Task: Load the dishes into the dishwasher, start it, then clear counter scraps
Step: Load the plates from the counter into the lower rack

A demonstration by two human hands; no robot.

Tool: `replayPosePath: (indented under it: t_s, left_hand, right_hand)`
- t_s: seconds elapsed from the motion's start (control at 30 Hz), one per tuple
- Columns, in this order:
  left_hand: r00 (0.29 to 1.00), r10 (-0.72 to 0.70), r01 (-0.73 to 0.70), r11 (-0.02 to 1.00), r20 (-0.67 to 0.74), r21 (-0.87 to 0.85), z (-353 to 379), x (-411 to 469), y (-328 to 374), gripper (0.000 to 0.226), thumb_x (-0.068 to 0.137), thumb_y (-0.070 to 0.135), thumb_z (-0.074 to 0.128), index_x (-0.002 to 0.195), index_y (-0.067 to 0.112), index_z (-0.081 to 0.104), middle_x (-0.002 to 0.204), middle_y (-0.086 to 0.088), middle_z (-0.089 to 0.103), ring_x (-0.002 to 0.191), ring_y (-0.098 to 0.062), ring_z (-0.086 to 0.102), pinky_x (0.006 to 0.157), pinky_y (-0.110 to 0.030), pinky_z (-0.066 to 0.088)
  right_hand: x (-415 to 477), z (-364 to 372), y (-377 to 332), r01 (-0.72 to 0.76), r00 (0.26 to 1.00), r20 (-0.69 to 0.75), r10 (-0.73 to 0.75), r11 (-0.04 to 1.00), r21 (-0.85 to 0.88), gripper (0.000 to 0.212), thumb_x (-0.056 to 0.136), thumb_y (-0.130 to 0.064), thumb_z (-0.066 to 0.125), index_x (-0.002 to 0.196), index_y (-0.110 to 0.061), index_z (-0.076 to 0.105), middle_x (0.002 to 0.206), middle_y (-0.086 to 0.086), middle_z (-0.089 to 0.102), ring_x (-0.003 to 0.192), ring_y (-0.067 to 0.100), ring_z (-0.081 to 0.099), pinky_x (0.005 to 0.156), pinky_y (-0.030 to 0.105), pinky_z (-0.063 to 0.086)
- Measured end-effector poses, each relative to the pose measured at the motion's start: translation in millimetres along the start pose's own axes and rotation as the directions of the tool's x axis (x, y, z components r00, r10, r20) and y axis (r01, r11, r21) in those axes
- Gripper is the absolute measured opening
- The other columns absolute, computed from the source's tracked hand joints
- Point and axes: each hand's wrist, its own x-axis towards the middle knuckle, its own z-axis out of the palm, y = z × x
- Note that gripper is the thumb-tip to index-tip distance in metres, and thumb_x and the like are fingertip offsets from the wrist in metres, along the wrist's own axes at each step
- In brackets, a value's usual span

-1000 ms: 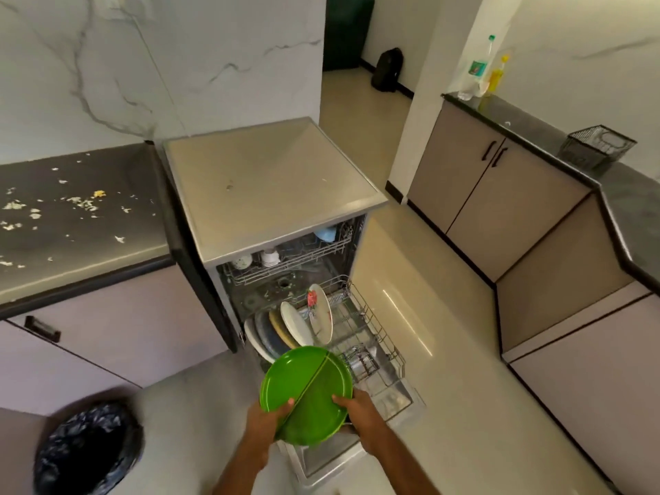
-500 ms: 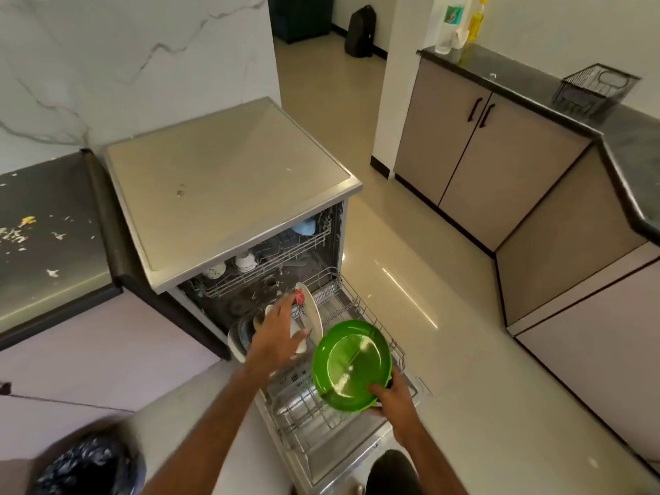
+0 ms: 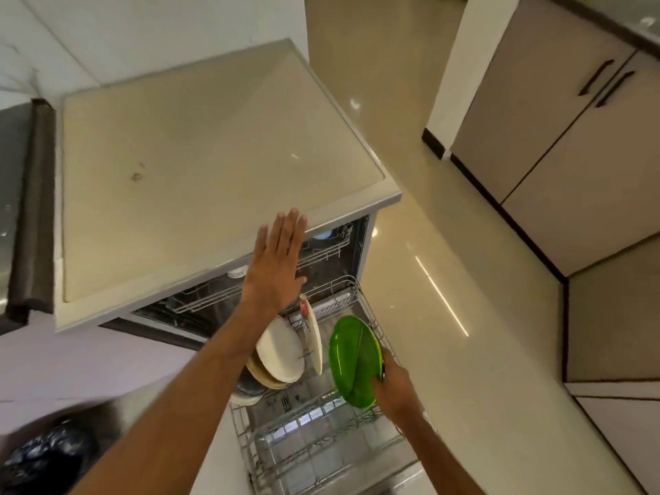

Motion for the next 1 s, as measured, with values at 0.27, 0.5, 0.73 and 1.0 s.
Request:
replayPosePath:
  t_s: [0.27,0.5,0.73,1.0]
  left_hand:
    - [0.915,-0.113,0.202,0.96,-0.387,0.196,72.8,19.6,16.0,0.107,0.089,0.065,0.046,0.155,0.005,-0.013,0.157,-0.019,0.011,0.146,-0.034,0.002,0.117,-0.051,0.001]
    - [0.883,-0.105,0.22,0.954,-0.458,0.206,80.1,25.2,13.5,0.109,0.089,0.067,0.045,0.152,0.007,-0.019,0.153,-0.017,0.014,0.142,-0.03,0.002,0.113,-0.05,0.007]
    - [0.859,-0.079,0.214,0.953,-0.505,0.215,81.8,25.4,13.3,0.105,0.091,0.065,0.043,0.152,0.006,-0.018,0.151,-0.017,0.018,0.139,-0.033,0.02,0.11,-0.053,0.018]
    - [0.863,-0.122,0.241,0.952,-0.49,0.187,78.7,27.2,15.8,0.092,0.089,0.061,0.047,0.149,0.008,0.003,0.15,-0.012,0.016,0.138,-0.032,0.018,0.11,-0.053,0.016]
  right_hand:
    - [151.2,41.4,28.4,0.031,0.998,0.06,-0.017,0.969,-0.245,0.047,0.096,-0.005,0.05,0.142,-0.01,0.042,0.105,0.018,0.068,0.082,0.031,0.066,0.057,0.019,0.041]
    - [223.1,102.0,51.3,0.053,0.993,0.114,-0.012,0.929,-0.365,0.059,0.092,-0.007,0.058,0.145,-0.013,0.033,0.101,0.014,0.07,0.085,0.031,0.07,0.068,0.039,0.059]
    - [241.4,132.0,59.0,0.065,0.994,0.111,-0.018,0.899,-0.432,0.053,0.1,-0.012,0.05,0.147,-0.011,0.025,0.106,0.015,0.069,0.089,0.028,0.07,0.074,0.036,0.058]
    - [244.8,166.5,80.9,0.132,0.983,0.172,-0.061,0.888,-0.441,0.065,0.1,-0.012,0.049,0.152,-0.011,0.009,0.1,0.013,0.068,0.081,0.023,0.069,0.07,0.03,0.058]
